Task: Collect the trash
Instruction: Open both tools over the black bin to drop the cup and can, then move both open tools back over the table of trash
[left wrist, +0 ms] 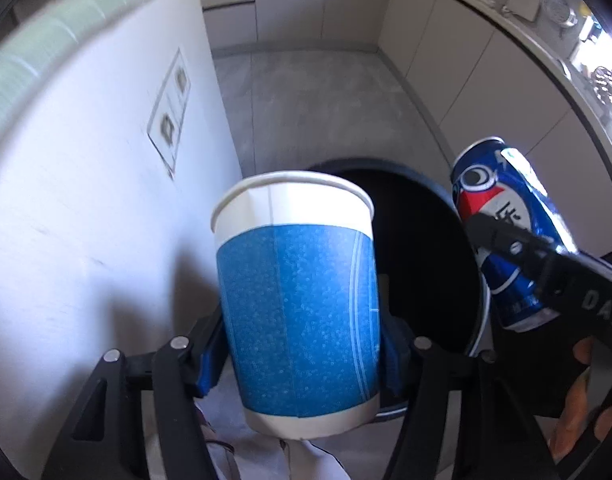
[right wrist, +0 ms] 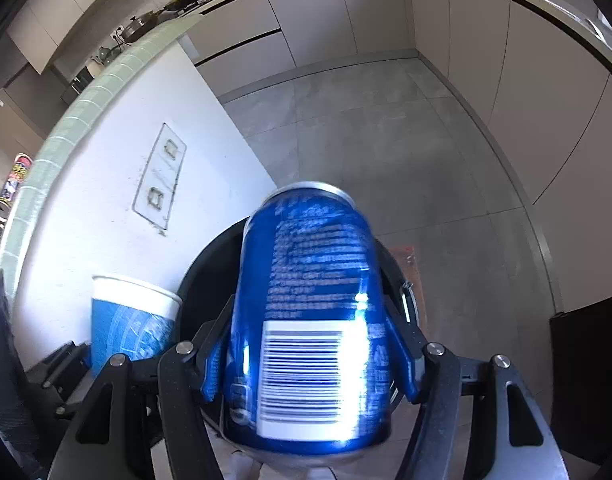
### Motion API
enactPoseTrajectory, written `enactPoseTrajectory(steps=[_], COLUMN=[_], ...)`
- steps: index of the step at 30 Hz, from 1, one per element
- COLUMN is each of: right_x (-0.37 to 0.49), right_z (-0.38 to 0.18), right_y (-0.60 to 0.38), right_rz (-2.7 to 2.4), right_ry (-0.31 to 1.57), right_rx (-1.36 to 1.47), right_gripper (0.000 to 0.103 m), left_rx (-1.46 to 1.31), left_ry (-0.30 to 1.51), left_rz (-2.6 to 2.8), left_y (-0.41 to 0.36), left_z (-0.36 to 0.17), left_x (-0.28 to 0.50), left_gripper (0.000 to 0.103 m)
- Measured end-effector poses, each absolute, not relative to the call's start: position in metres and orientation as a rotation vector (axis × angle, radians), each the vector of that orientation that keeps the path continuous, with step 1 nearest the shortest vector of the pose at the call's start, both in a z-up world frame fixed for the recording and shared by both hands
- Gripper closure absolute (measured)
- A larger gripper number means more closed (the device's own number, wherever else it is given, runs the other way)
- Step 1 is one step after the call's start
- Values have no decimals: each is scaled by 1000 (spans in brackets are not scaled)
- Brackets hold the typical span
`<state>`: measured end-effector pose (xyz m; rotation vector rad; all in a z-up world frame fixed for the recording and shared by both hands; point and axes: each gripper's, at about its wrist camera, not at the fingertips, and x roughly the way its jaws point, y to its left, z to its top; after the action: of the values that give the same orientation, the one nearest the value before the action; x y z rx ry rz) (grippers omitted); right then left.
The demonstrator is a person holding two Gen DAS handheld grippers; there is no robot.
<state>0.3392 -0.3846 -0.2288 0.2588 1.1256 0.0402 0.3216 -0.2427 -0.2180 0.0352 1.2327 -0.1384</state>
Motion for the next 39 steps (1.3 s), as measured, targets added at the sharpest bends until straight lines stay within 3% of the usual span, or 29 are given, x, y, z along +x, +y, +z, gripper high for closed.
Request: enactPoseTrajectory(steps=[2, 21, 26, 32, 37, 39], right_x=[342, 307, 287, 268, 259, 257], right_z=[-230, -162, -136, -108, -95, -91], right_y=[-386, -395, -394, -393, -383, -371], right_rz=[34, -58, -147, -189, -199, -188], right_ry=[1132, 1030, 967, 884, 915, 921], right_rx=[255, 340, 280, 242, 232, 217], right_gripper=[35, 30, 14, 7, 7, 7], left_rx=[41, 23, 56, 75, 27, 10], left_ry=[1263, 1161, 1122, 1061, 1049, 1024], left_rz=[-110, -208, -257, -300, -356, -349], left_y=[-244, -245, -252, -250, -228, -215], left_z=[-226, -151, -125, -87, -56, -45], left_x=[324, 307, 303, 299, 290, 287], left_gripper=[28, 24, 24, 24, 7, 6])
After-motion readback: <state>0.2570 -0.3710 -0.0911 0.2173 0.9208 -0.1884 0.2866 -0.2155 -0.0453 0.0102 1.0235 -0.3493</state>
